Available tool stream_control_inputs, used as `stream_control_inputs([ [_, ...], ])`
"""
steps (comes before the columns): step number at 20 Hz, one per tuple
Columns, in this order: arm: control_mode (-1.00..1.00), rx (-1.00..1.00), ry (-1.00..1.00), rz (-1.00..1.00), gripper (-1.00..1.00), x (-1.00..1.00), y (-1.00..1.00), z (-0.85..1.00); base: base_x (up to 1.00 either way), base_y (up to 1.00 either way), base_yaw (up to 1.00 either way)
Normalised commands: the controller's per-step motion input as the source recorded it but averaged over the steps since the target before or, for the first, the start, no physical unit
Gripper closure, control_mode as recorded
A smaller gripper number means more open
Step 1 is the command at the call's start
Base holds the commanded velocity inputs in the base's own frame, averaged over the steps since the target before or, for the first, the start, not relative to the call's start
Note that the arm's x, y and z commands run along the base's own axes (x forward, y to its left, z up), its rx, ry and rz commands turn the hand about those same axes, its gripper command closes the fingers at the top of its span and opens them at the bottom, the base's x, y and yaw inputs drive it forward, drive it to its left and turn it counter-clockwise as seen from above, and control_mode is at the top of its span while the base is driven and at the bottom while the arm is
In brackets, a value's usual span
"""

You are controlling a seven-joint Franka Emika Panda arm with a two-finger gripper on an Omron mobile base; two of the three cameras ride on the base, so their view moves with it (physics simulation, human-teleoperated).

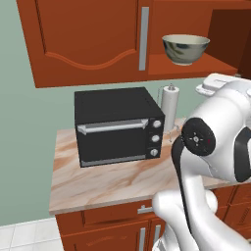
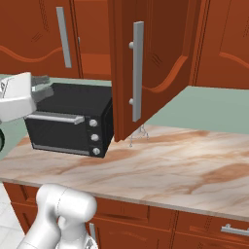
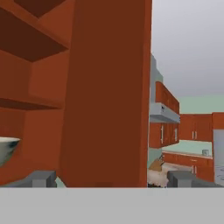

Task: Move the bowls from the cabinet to the plates on the dining table.

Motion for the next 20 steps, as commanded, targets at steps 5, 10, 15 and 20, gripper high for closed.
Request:
stream_control_inputs([
  [5, -1.0, 0.01, 0.01, -0.18, -1.0, 0.01, -0.24, 0.0, 0.0, 0.0, 0.0],
  [10, -1.0, 0.03, 0.01, -0.08, -1.0, 0.14, -0.29, -0.04, 0.0, 0.0, 0.0],
  [15, -1.0, 0.04, 0.0, -0.02, -1.0, 0.14, -0.28, -0.04, 0.0, 0.0, 0.0],
  [20, -1.0, 0.04, 0.0, 0.0, -1.0, 0.13, -0.26, -0.02, 0.0, 0.0, 0.0],
])
